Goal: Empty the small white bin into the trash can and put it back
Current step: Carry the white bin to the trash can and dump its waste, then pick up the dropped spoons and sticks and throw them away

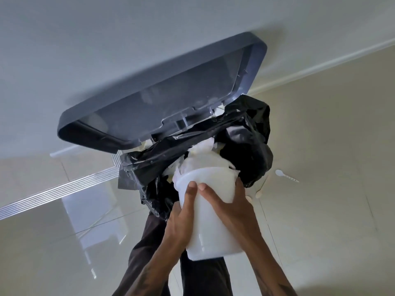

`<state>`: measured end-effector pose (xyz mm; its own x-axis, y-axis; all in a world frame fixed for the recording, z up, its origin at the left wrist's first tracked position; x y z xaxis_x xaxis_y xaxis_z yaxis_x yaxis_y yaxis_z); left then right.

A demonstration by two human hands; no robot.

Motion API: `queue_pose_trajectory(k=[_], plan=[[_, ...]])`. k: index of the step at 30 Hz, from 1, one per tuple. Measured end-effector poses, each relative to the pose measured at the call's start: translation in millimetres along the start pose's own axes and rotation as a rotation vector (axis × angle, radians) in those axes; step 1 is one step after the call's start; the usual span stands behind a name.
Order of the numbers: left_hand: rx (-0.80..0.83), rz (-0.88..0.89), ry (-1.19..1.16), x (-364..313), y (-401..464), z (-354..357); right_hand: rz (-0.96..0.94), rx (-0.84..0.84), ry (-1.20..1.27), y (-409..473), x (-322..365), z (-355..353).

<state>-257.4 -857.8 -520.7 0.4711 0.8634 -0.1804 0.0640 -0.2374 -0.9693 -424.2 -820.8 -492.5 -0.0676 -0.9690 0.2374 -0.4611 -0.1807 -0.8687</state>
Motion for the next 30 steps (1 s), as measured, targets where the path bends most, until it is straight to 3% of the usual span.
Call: queue_pose_trajectory(k=[13, 17, 20, 24, 27, 30], plan=[[-0.010, 0.265, -0.033, -22.3, -30.0, -0.4, -0.269, -0.043, 0.212, -26.0, 15.2, -21.8], [0.107, 0.462, 0.014, -39.1, -41.7, -5.6, -0.394, 0.088, 0.419, -34.9, 9.7, -18.9], [0.129, 0.518, 0.150, -37.9, -47.2, -24.7, -0.434, 0.126, 0.397, -43.5, -9.2, -21.4], [0.380, 0.512, 0.162, -54.6, -57.8, -32.2, -0.399, 0.262, 0.570, -42.6, -2.0, -18.0], [0.411, 0.439, -0.045, -72.3, -62.6, -48.7, -0.364, 0.320, 0.816, -62.1, 5.6, -26.8], [0.410, 0.481, -0.071, -86.1, -74.3, -58.1, -0.265, 0.408, 0.972, -80.6, -3.5, -22.5]])
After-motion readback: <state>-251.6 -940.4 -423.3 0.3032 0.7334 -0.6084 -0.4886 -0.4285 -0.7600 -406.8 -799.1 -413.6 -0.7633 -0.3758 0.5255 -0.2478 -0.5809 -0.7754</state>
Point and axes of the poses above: each hand's wrist, its own y-axis towards the middle knuckle, its own z-axis out of the palm, x = y × z, the point moved 10 cm from there along y, towards the middle knuckle, and after that the axes turned 4 degrees about -x, right-handed, at the moved point
